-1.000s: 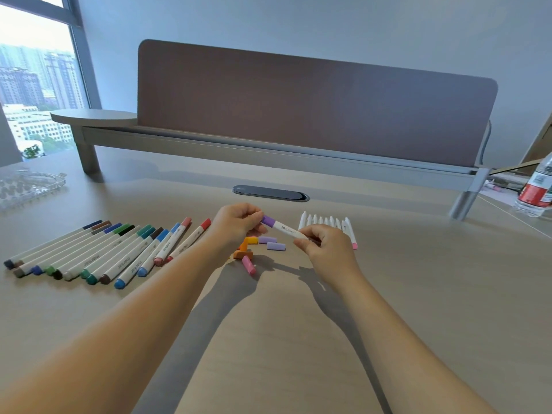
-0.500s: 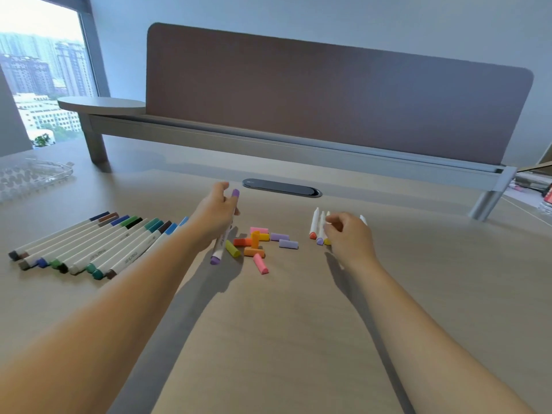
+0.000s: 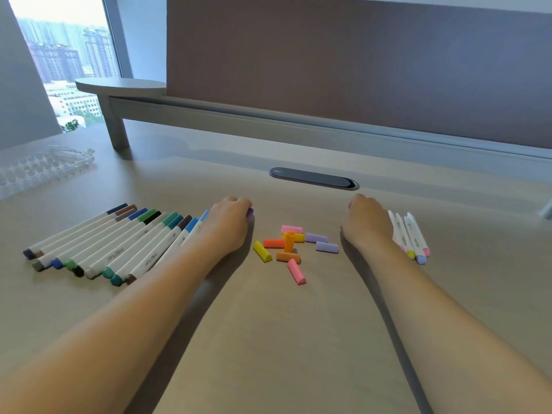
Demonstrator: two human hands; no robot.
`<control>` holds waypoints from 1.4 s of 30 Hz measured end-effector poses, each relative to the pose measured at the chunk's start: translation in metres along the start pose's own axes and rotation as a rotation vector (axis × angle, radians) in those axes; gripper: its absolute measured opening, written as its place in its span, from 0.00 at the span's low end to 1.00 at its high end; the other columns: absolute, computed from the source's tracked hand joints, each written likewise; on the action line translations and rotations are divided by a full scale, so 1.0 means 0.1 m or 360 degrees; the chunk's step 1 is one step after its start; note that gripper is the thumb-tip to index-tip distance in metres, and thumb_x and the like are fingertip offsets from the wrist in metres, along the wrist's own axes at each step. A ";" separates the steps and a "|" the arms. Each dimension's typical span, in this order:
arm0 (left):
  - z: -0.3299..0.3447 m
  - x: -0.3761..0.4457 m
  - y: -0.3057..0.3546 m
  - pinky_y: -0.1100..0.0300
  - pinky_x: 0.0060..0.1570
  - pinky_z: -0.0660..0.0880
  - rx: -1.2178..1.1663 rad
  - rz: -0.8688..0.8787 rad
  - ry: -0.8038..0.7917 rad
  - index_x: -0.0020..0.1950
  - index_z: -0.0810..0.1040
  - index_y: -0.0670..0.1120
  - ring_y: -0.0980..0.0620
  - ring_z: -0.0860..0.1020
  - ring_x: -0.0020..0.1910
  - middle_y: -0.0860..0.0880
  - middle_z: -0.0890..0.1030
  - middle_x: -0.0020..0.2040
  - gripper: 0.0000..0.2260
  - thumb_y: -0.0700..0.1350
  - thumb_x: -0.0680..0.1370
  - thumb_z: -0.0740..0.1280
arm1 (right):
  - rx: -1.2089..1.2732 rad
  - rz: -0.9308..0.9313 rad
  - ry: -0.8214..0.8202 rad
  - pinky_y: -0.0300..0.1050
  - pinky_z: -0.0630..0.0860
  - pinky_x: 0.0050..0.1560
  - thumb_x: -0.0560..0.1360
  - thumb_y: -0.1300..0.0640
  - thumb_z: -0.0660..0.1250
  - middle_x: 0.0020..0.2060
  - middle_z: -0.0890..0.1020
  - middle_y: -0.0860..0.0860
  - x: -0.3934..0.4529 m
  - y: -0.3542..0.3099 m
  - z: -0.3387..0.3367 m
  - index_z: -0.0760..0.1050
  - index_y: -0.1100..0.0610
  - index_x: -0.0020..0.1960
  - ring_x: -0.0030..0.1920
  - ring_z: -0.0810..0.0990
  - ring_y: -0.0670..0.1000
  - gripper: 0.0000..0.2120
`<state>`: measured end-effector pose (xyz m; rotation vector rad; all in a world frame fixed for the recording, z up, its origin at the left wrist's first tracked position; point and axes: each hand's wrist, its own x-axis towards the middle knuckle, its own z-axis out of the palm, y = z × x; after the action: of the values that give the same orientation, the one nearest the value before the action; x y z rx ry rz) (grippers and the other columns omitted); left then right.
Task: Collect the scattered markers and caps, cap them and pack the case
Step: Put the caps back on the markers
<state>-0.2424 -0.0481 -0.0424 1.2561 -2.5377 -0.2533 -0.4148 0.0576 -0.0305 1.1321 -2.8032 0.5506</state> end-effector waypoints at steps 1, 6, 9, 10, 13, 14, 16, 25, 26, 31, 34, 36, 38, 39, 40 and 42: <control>0.01 0.01 -0.01 0.59 0.58 0.68 0.0030 0.0001 -0.0003 0.67 0.69 0.44 0.47 0.71 0.60 0.44 0.72 0.62 0.15 0.40 0.79 0.59 | -0.0081 -0.0007 -0.0013 0.45 0.66 0.46 0.76 0.67 0.57 0.58 0.74 0.59 0.01 -0.03 0.00 0.69 0.63 0.60 0.57 0.74 0.59 0.13; -0.03 0.03 -0.01 0.60 0.59 0.67 0.0078 0.0154 0.0118 0.66 0.71 0.47 0.50 0.69 0.61 0.47 0.71 0.63 0.15 0.45 0.79 0.60 | -0.0235 -0.0056 0.0010 0.42 0.67 0.44 0.76 0.65 0.61 0.56 0.77 0.58 0.05 -0.09 0.03 0.69 0.62 0.61 0.55 0.77 0.56 0.14; -0.08 -0.01 0.07 0.65 0.51 0.67 -0.0041 0.0296 -0.0048 0.61 0.75 0.47 0.57 0.70 0.50 0.49 0.75 0.58 0.14 0.48 0.77 0.63 | -0.0138 -0.0047 0.0032 0.41 0.67 0.43 0.76 0.66 0.62 0.53 0.79 0.58 0.03 -0.09 0.01 0.70 0.63 0.59 0.52 0.78 0.56 0.12; -0.09 -0.04 0.10 0.66 0.50 0.68 -0.0050 0.0307 -0.0139 0.60 0.76 0.47 0.57 0.70 0.49 0.50 0.76 0.57 0.13 0.49 0.77 0.63 | -0.0081 -0.0052 0.0036 0.42 0.66 0.43 0.76 0.66 0.61 0.54 0.79 0.59 0.01 -0.09 -0.01 0.71 0.64 0.59 0.53 0.78 0.57 0.11; -0.09 -0.12 0.18 0.63 0.55 0.70 0.0033 0.0276 -0.0298 0.59 0.77 0.47 0.54 0.75 0.54 0.50 0.78 0.57 0.13 0.51 0.77 0.63 | 0.0211 -0.0085 0.0064 0.44 0.68 0.45 0.78 0.64 0.58 0.57 0.77 0.61 -0.08 -0.07 -0.08 0.70 0.66 0.61 0.57 0.76 0.59 0.13; -0.10 -0.15 0.21 0.62 0.58 0.70 0.0054 0.0257 -0.0305 0.59 0.77 0.47 0.53 0.75 0.56 0.49 0.78 0.57 0.13 0.50 0.77 0.62 | 0.0346 -0.0078 0.0074 0.45 0.69 0.47 0.78 0.64 0.57 0.58 0.77 0.61 -0.11 -0.05 -0.11 0.70 0.66 0.62 0.58 0.76 0.59 0.13; -0.14 -0.18 0.27 0.60 0.62 0.69 0.0105 0.0234 -0.0313 0.62 0.74 0.45 0.50 0.74 0.60 0.47 0.77 0.60 0.14 0.47 0.79 0.60 | 0.0627 -0.0022 0.0086 0.43 0.69 0.45 0.79 0.64 0.55 0.59 0.76 0.60 -0.17 0.00 -0.16 0.70 0.65 0.62 0.58 0.75 0.58 0.13; -0.16 -0.35 0.43 0.59 0.61 0.68 0.0136 0.0189 -0.0390 0.62 0.76 0.43 0.48 0.74 0.60 0.46 0.78 0.60 0.14 0.47 0.80 0.58 | 0.1265 0.0079 -0.0190 0.39 0.68 0.39 0.80 0.63 0.52 0.48 0.72 0.56 -0.48 0.10 -0.28 0.71 0.63 0.62 0.47 0.69 0.51 0.14; -0.15 -0.36 0.44 0.58 0.58 0.70 0.0123 0.0188 -0.0356 0.59 0.77 0.43 0.47 0.76 0.58 0.45 0.79 0.57 0.13 0.46 0.79 0.59 | 0.1264 0.0043 -0.0191 0.37 0.67 0.39 0.81 0.62 0.51 0.47 0.71 0.54 -0.51 0.11 -0.29 0.70 0.62 0.63 0.46 0.68 0.50 0.14; -0.06 -0.42 0.48 0.55 0.53 0.73 0.0215 0.0201 -0.0136 0.54 0.79 0.42 0.45 0.77 0.54 0.44 0.80 0.53 0.13 0.48 0.79 0.59 | 0.1211 -0.0081 -0.0151 0.33 0.63 0.34 0.81 0.59 0.52 0.45 0.71 0.51 -0.61 0.18 -0.30 0.70 0.61 0.62 0.36 0.67 0.42 0.13; -0.07 -0.41 0.44 0.57 0.52 0.72 -0.0166 0.0119 -0.0026 0.55 0.77 0.42 0.46 0.77 0.52 0.44 0.80 0.53 0.11 0.47 0.78 0.61 | 0.1199 -0.0117 -0.0168 0.32 0.65 0.34 0.80 0.60 0.55 0.45 0.71 0.51 -0.66 0.24 -0.34 0.71 0.60 0.60 0.39 0.70 0.45 0.11; -0.12 -0.41 0.41 0.61 0.48 0.70 -0.0462 0.0084 0.0021 0.56 0.75 0.43 0.51 0.75 0.48 0.47 0.79 0.52 0.10 0.46 0.78 0.62 | 0.1166 -0.0163 -0.0150 0.31 0.66 0.37 0.80 0.61 0.56 0.45 0.72 0.52 -0.68 0.27 -0.36 0.72 0.60 0.57 0.44 0.71 0.48 0.09; -0.17 -0.41 0.39 0.62 0.50 0.70 -0.0744 0.0087 0.0021 0.53 0.74 0.44 0.54 0.74 0.48 0.48 0.78 0.51 0.07 0.44 0.77 0.64 | 0.1105 -0.0217 -0.0126 0.30 0.65 0.36 0.79 0.61 0.58 0.44 0.72 0.52 -0.70 0.27 -0.36 0.73 0.59 0.54 0.44 0.70 0.48 0.07; -0.19 -0.43 0.38 0.61 0.52 0.72 -0.0883 0.0089 0.0024 0.50 0.73 0.45 0.53 0.75 0.49 0.47 0.79 0.52 0.04 0.43 0.76 0.64 | 0.1073 -0.0241 -0.0116 0.29 0.64 0.35 0.79 0.62 0.58 0.44 0.73 0.51 -0.71 0.26 -0.36 0.73 0.59 0.54 0.44 0.70 0.48 0.07; -0.21 -0.44 0.37 0.58 0.55 0.74 -0.0993 0.0100 0.0029 0.47 0.73 0.47 0.52 0.76 0.49 0.46 0.79 0.52 0.03 0.41 0.76 0.65 | 0.1047 -0.0262 -0.0103 0.28 0.63 0.35 0.79 0.62 0.59 0.44 0.73 0.51 -0.72 0.24 -0.35 0.74 0.60 0.55 0.44 0.70 0.47 0.08; -0.24 -0.47 0.35 0.53 0.58 0.75 -0.1120 0.0142 0.0009 0.42 0.72 0.50 0.50 0.78 0.50 0.47 0.79 0.49 0.06 0.40 0.75 0.66 | 0.1005 -0.0307 -0.0061 0.28 0.63 0.35 0.78 0.62 0.59 0.46 0.73 0.50 -0.73 0.20 -0.33 0.75 0.60 0.56 0.46 0.70 0.47 0.09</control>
<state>-0.2331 0.0100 -0.0182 0.8513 -2.1702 -1.0080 -0.3775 0.1309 -0.0198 1.4881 -2.5623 1.4658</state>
